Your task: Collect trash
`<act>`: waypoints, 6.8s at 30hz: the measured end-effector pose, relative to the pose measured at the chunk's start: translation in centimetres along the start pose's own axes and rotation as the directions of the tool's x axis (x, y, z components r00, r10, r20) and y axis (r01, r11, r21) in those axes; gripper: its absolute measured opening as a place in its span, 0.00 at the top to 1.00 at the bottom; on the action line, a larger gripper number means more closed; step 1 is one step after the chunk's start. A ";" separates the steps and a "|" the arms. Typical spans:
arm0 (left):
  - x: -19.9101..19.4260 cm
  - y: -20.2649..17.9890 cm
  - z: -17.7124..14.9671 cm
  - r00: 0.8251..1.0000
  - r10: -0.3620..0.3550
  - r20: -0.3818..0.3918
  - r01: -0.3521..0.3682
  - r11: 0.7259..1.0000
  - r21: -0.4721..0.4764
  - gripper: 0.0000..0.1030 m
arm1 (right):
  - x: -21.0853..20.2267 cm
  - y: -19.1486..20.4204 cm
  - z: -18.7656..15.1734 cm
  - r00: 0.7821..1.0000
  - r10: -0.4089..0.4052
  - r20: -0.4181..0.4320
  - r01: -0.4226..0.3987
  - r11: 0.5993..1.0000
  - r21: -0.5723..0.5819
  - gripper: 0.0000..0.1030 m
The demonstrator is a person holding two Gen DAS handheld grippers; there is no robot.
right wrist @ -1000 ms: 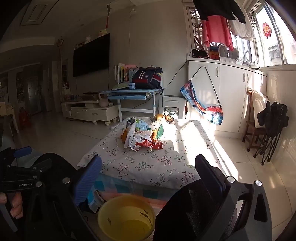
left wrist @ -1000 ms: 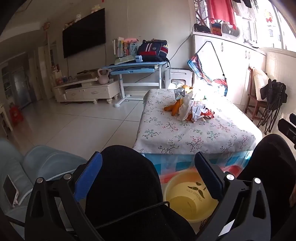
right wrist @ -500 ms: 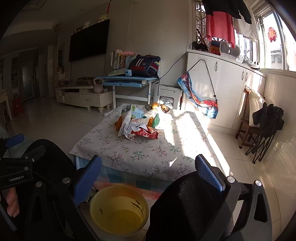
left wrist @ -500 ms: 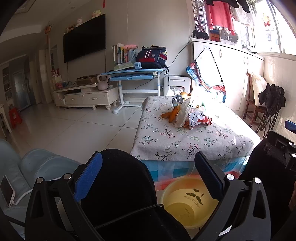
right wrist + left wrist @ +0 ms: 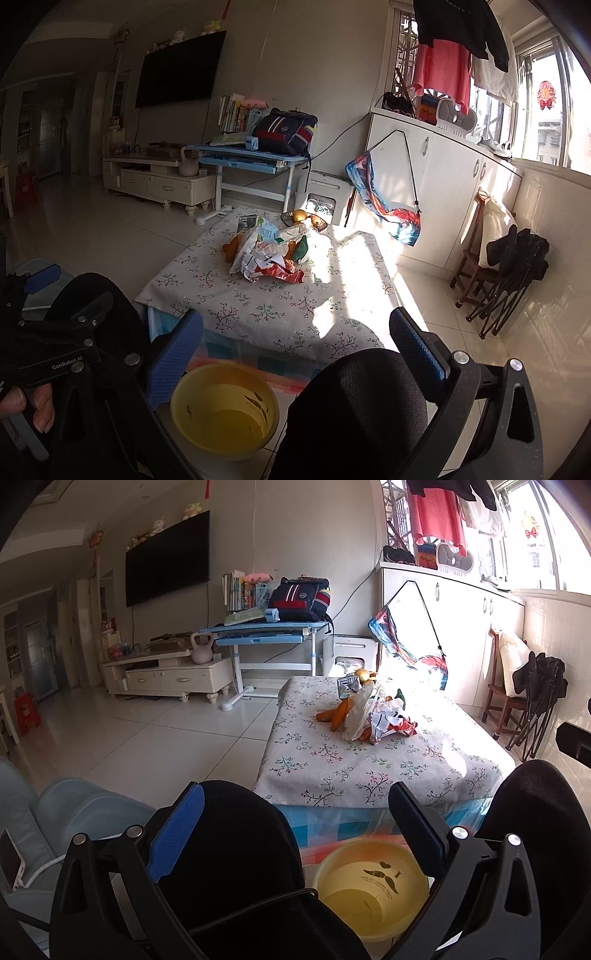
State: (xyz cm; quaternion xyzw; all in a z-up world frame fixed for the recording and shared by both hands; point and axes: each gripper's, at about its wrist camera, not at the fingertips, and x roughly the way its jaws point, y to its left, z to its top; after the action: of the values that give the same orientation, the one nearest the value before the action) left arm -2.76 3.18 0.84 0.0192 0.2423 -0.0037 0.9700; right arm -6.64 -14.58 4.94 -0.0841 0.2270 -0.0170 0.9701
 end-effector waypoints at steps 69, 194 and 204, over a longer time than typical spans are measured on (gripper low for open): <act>0.6 1.1 -0.8 0.999 0.052 -0.013 -0.052 0.999 -0.006 0.06 | 1.8 1.7 -1.5 0.996 0.087 -0.027 -0.087 0.996 0.002 0.06; 27.9 -1.9 10.5 0.925 -0.273 -0.264 0.217 0.951 -0.220 0.96 | 26.7 -1.1 1.5 0.927 0.324 -0.188 -0.308 0.945 0.108 0.07; 28.0 -1.3 8.3 0.915 -0.266 -0.302 0.207 0.955 -0.214 0.96 | 29.2 0.1 1.3 0.899 0.375 -0.224 -0.338 0.922 0.188 0.33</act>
State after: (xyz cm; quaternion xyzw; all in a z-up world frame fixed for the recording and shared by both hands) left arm 25.85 1.57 -5.04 -0.0965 0.4000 -0.0968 0.9063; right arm 20.13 -16.37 -6.68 0.0322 0.3600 0.1340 0.9227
